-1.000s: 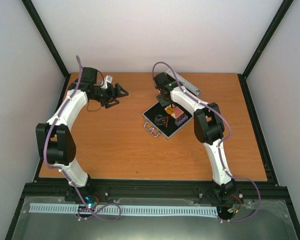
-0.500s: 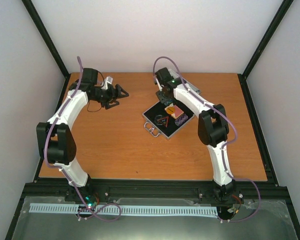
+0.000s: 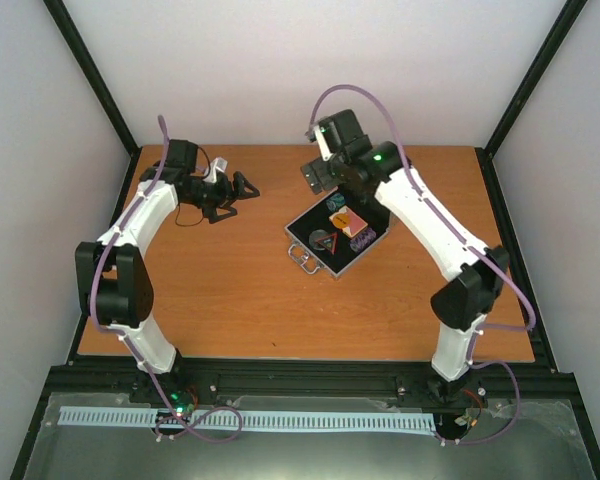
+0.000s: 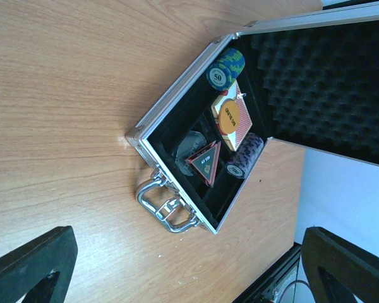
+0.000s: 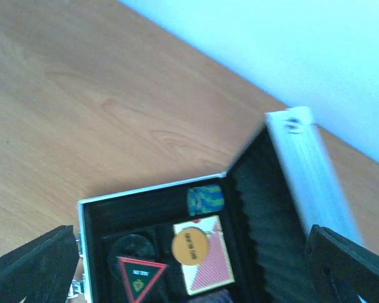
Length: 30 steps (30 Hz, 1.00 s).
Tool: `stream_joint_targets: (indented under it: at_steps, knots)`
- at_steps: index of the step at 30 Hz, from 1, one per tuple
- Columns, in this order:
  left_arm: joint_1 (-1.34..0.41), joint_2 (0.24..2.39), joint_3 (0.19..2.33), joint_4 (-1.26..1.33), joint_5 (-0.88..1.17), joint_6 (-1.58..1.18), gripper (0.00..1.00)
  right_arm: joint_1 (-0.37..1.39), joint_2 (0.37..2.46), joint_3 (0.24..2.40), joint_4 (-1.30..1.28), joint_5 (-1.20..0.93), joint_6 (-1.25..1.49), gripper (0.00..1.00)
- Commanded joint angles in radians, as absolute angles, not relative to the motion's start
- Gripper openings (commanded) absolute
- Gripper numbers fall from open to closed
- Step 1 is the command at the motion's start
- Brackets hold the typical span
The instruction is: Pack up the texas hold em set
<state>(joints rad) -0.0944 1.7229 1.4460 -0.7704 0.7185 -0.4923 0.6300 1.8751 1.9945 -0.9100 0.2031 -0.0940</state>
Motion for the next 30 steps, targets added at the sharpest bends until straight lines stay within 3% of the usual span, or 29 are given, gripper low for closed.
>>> stream_joint_targets:
  at_steps: [1,5,9,16,30]
  knots:
    - [-0.094,1.67,1.434,-0.764,0.729,-0.489,1.0,0.618,1.804,2.002,-0.977,0.34,-0.042,1.0]
    - [-0.114,1.649,1.367,-0.732,0.745,-0.525,1.0,0.604,1.804,2.033,-1.05,0.409,-0.021,1.0]
    - [-0.162,1.622,1.29,-0.689,0.732,-0.562,1.0,0.53,1.87,2.112,-1.157,0.328,0.025,0.97]
    - [-0.199,1.602,1.224,-0.671,0.723,-0.578,1.0,0.47,1.839,2.021,-1.051,0.292,0.002,0.95]
    - [-0.206,1.633,1.224,-0.672,0.72,-0.569,1.0,0.305,1.805,1.924,-0.931,-0.024,0.034,0.77]
